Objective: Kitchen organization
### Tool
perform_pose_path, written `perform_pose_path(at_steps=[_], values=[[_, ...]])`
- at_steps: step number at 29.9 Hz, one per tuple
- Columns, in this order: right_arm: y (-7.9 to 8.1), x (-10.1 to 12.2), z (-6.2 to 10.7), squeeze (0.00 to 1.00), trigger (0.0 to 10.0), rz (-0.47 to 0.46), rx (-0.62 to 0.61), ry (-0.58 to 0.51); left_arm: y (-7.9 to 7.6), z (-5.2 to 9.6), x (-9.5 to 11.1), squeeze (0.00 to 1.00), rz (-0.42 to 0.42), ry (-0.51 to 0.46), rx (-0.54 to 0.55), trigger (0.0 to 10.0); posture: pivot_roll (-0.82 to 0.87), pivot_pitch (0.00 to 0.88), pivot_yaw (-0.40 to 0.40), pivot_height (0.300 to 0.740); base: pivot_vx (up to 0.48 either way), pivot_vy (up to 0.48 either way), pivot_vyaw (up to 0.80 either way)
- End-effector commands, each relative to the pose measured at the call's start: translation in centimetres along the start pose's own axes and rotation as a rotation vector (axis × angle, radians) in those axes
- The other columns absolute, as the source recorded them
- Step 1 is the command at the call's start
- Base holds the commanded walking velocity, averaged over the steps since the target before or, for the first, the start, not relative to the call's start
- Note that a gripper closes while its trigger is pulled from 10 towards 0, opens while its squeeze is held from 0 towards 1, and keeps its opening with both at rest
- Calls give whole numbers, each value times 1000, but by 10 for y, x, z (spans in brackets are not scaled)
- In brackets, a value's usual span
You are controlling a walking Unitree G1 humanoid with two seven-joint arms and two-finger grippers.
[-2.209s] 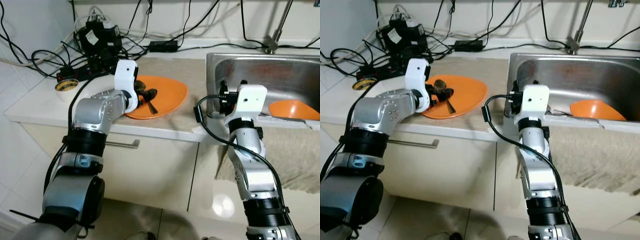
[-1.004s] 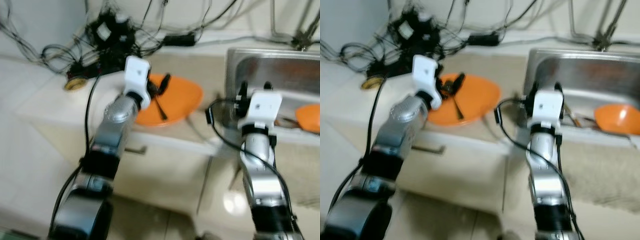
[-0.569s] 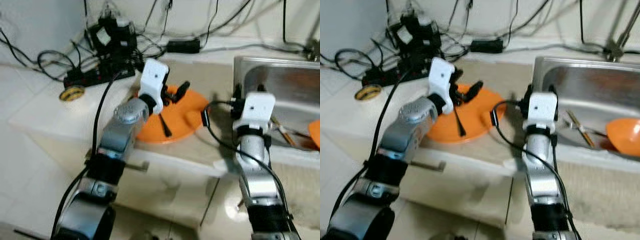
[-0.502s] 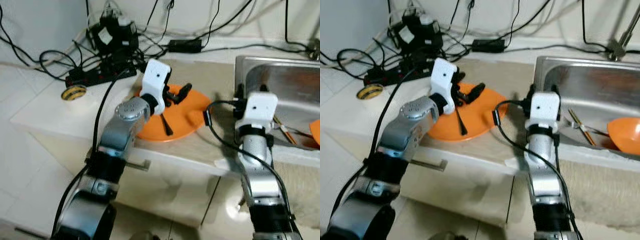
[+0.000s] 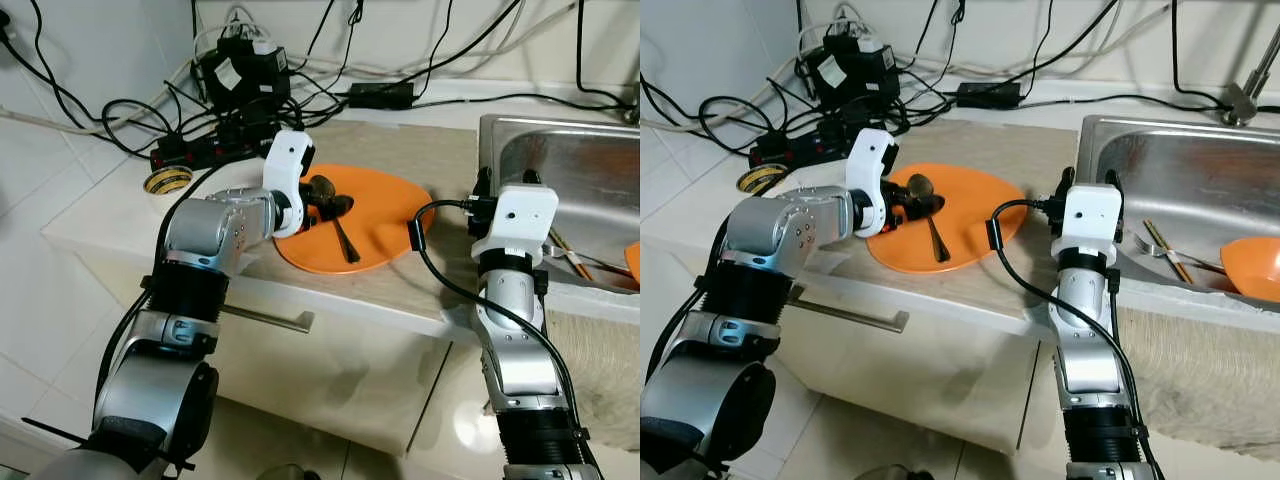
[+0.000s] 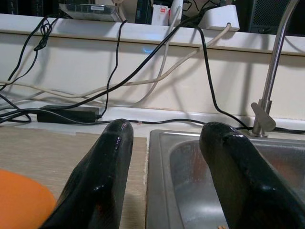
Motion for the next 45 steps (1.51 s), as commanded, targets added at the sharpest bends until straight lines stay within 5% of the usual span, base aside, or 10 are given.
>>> perform_pose_path(at_steps=[1, 11, 20, 29, 39, 45], values=[[2, 2, -1, 0, 10000, -3, 5, -5, 0, 2, 4, 0, 37, 9, -9, 10000, -37, 0, 129, 740, 0, 0, 0], [-2, 9, -10, 0, 10000, -35, 145, 53, -13, 0, 2, 0, 70, 44, -54, 10000, -44, 0, 120, 740, 0, 0, 0], [-22, 10, -22, 0, 10000, 51, 516, 260, -26, -6, -5, 0, -145, 55, -28, 10000, -61, 0, 113, 740, 0, 0, 0], [-29, 27, -28, 0, 10000, 24, 709, 355, -25, -13, -19, 0, -264, 93, 19, 10000, -63, 0, 102, 740, 0, 0, 0], [-25, 25, -25, 0, 10000, 39, 751, 367, -21, -13, -19, 0, -250, 83, 46, 10000, -57, 0, 95, 740, 0, 0, 0], [-21, 29, -24, 0, 10000, 15, 780, 384, -23, -16, -37, 0, -118, 171, -13, 10000, -57, 0, 95, 740, 0, 0, 0]])
Point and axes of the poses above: a point about 5 cm out from each wrist's last joint towards the gripper, its own z axis pointing back from the gripper into the wrist, its own x axis along the axis of the wrist's last joint, y = z × x, the point moved 1 cm from there along -z, pointing out of the wrist towards the gripper, and after that the axes turned 8 degrees about -z, right-handed, at the moved point
